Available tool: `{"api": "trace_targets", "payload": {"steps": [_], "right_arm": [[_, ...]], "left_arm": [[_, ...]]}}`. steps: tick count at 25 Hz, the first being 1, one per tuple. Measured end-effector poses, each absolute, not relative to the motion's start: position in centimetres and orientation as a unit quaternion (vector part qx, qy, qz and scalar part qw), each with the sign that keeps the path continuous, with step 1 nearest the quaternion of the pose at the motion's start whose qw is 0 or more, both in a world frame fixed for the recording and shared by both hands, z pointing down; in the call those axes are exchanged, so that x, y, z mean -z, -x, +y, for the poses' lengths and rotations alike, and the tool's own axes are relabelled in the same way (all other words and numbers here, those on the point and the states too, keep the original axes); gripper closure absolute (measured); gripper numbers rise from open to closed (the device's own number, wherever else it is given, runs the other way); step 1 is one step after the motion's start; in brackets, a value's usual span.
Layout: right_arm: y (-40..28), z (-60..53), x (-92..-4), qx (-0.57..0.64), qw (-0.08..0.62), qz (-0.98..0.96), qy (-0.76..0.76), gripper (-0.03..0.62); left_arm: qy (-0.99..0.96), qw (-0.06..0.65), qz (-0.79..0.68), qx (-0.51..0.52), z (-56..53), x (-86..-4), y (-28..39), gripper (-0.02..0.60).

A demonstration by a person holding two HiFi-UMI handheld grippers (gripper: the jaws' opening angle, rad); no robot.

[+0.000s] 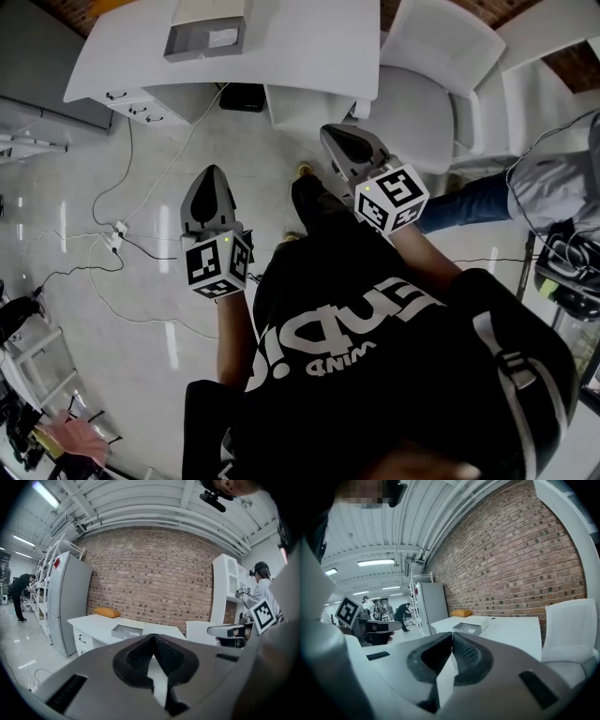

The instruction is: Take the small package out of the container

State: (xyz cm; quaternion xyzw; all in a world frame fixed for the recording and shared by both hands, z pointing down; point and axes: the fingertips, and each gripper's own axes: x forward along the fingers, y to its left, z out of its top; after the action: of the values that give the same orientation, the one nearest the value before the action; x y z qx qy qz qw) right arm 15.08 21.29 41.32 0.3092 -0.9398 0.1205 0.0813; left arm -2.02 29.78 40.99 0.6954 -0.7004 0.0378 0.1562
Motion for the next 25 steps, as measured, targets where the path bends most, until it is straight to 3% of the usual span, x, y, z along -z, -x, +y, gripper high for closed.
{"api": "trace_targets", "payload": {"steps": [25], "right_arm": [[-9.5,8.7,-40.7,-0.119,0.078,-0.95,-0.28,0.594]], "left_arm": [[-0.676,0.156,-0.72,-0.025,18.0,-40.4,7.0,0.574]]}}
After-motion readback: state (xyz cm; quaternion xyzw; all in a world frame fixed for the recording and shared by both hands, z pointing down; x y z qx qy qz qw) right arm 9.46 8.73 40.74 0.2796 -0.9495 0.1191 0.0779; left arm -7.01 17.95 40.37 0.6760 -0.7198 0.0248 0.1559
